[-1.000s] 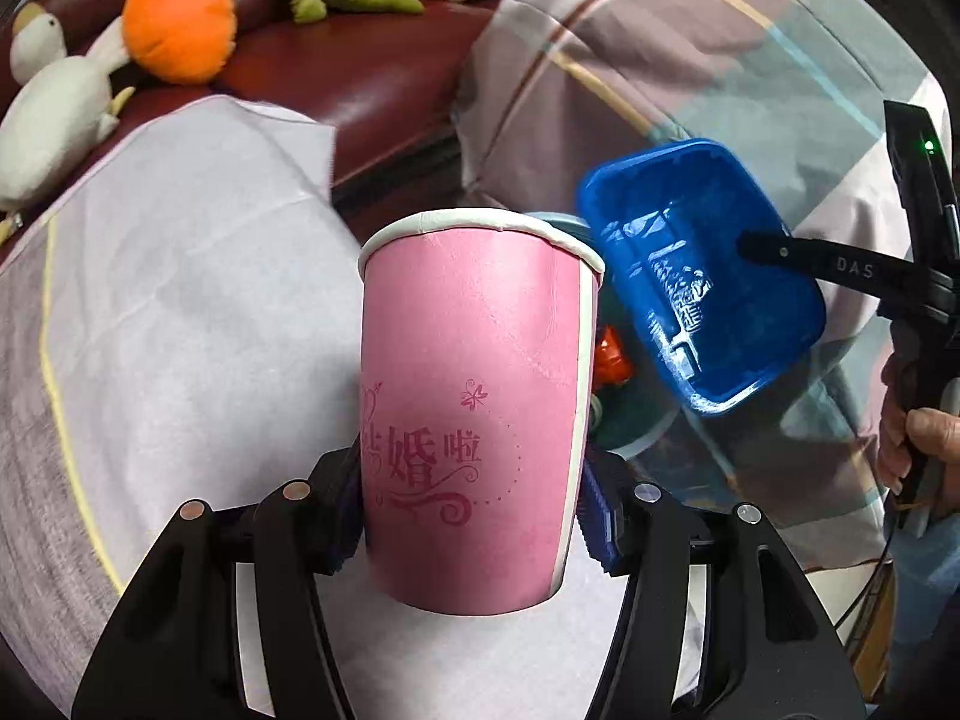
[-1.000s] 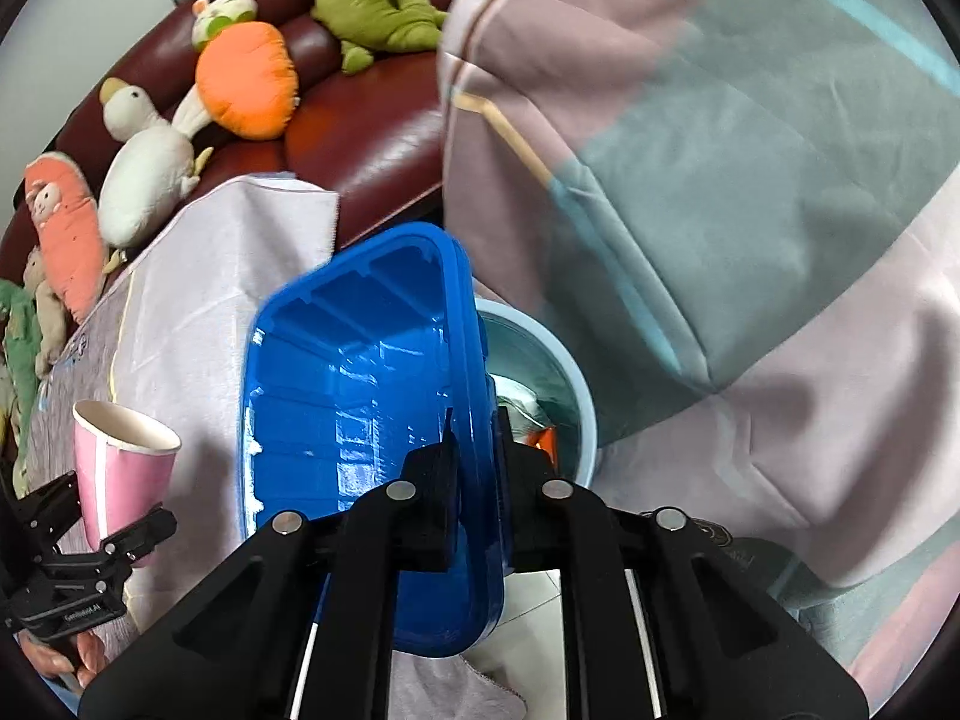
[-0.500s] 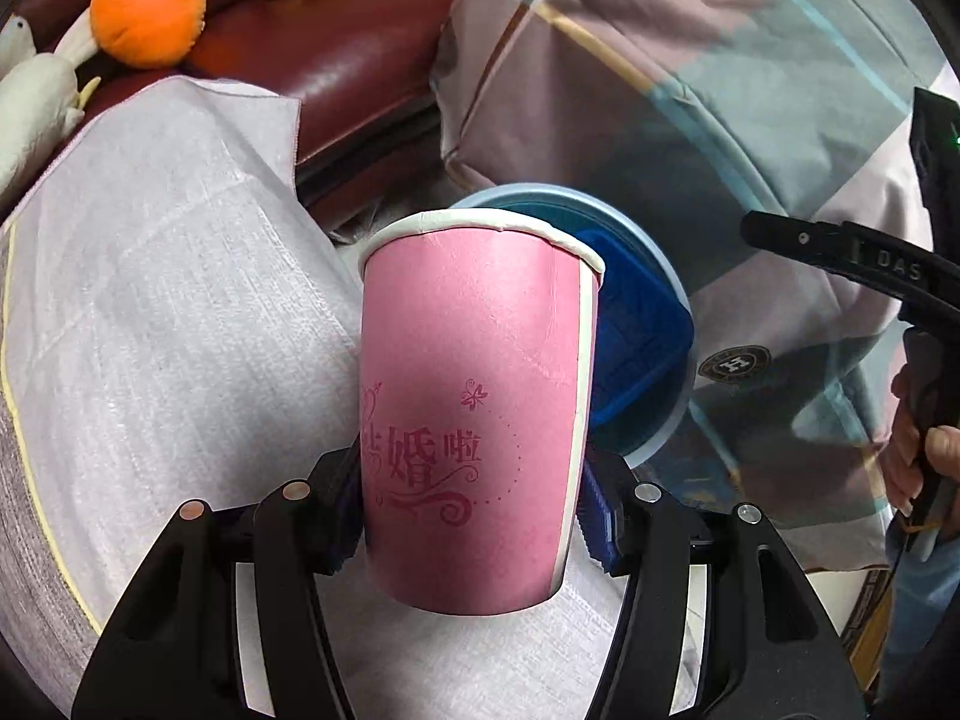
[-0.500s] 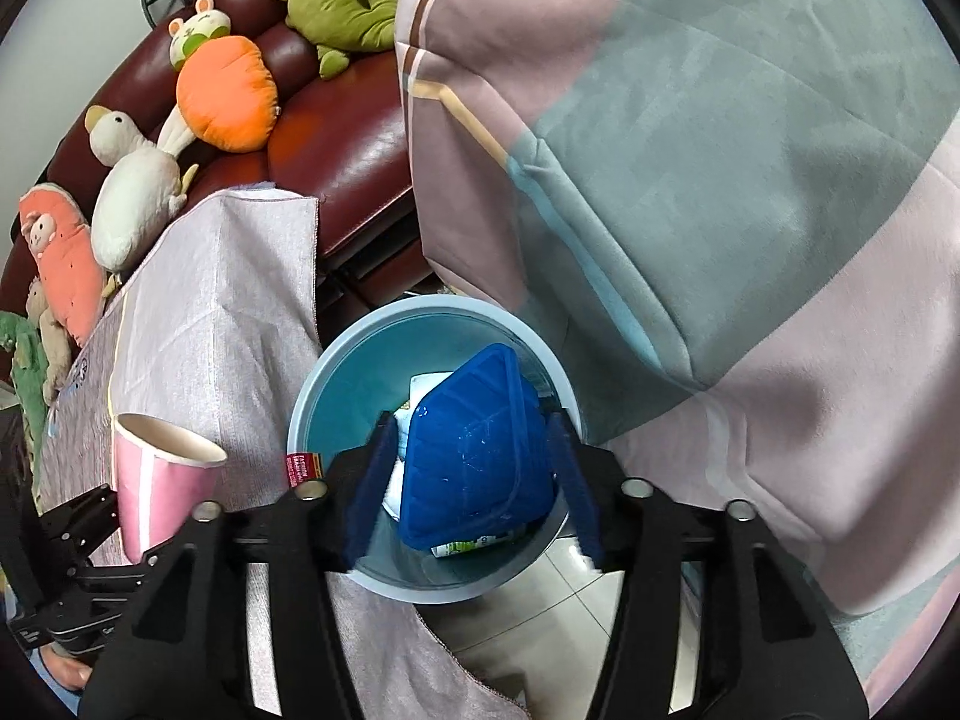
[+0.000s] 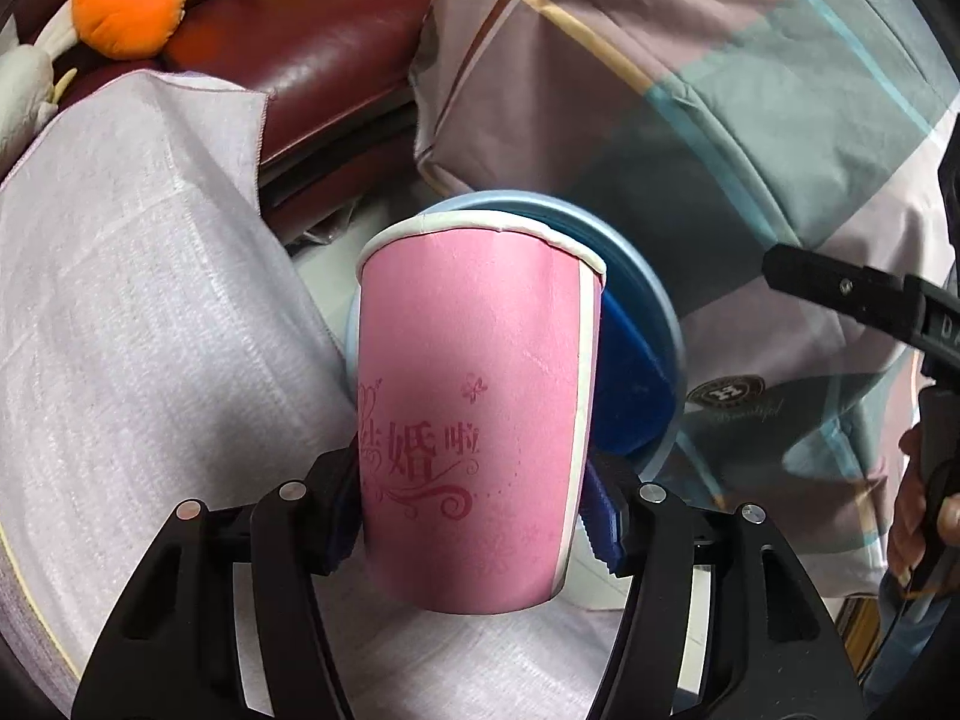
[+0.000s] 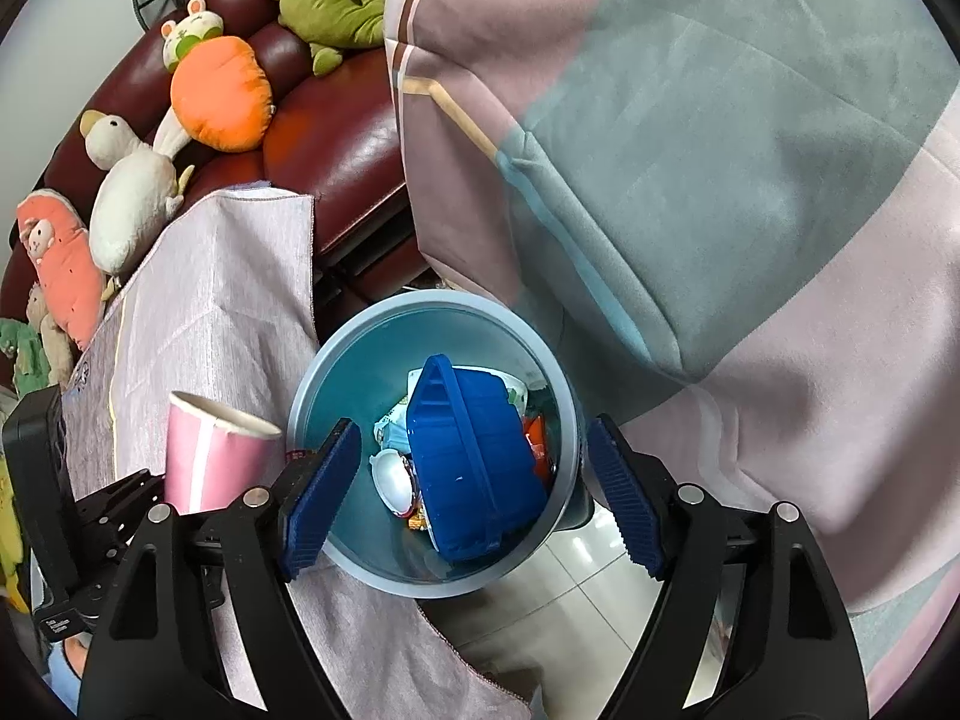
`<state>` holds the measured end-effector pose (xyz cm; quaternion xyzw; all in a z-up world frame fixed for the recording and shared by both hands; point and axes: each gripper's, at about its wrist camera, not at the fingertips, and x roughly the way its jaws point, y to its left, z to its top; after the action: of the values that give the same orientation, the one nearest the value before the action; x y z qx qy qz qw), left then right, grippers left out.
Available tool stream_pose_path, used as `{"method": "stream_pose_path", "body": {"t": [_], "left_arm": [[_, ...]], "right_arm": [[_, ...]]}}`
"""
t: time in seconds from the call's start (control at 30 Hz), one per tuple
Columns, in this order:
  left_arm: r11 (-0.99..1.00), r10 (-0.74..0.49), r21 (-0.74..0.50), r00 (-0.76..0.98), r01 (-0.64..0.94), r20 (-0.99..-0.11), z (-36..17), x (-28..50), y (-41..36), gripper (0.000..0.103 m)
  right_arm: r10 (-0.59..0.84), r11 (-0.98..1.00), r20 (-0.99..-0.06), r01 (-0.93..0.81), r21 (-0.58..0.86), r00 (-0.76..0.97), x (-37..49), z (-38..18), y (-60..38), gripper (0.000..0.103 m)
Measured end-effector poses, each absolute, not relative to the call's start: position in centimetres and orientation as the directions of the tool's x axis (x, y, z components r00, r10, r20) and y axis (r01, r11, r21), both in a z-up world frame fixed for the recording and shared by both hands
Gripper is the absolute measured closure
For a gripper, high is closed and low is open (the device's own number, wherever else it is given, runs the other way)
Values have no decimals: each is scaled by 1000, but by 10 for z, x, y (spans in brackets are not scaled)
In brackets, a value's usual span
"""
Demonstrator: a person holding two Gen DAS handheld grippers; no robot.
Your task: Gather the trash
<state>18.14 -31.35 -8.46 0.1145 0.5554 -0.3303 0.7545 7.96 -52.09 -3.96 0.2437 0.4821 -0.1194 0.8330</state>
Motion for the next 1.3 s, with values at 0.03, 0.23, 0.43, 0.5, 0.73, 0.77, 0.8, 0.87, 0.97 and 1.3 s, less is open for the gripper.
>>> {"method": "stream_pose_path", "body": {"t": [0.03,0.23,0.43,0.5,0.73,0.77,0.8,0.87,0.97,1.3], "left_arm": [[755,-377,-199,165,625,-911,-84,182,-314,36],[769,-384,-186,209,611,-899,-80,181,-315,15],[792,-377,-194,214,580,-901,-74,181,-301,15],[801,-374,-192,225,567,-900,-71,180,-295,14],[820,-380,-193,262,538,-887,-54,171,-269,10],[823,-380,-190,272,535,-884,-50,168,-266,6],[826,-381,-187,282,532,-881,-46,167,-262,4],[833,-383,-184,302,522,-873,-39,162,-253,4],[841,-384,-178,332,511,-862,-27,154,-239,4],[870,-377,-160,419,467,-826,2,116,-187,4]], "right_arm": [[35,853,-862,434,289,506,80,-39,-521,28],[26,853,-864,439,282,503,76,-36,-521,28],[30,855,-867,437,281,498,73,-34,-519,22],[45,854,-866,431,292,498,72,-33,-517,20],[47,877,-873,398,268,486,66,-24,-499,13],[45,882,-874,392,263,483,65,-22,-495,11],[44,887,-876,385,256,481,63,-21,-491,10],[42,900,-876,362,243,481,60,-16,-481,10],[35,918,-876,332,219,482,53,-8,-465,7],[-10,956,-876,260,132,481,29,12,-412,7]]}}
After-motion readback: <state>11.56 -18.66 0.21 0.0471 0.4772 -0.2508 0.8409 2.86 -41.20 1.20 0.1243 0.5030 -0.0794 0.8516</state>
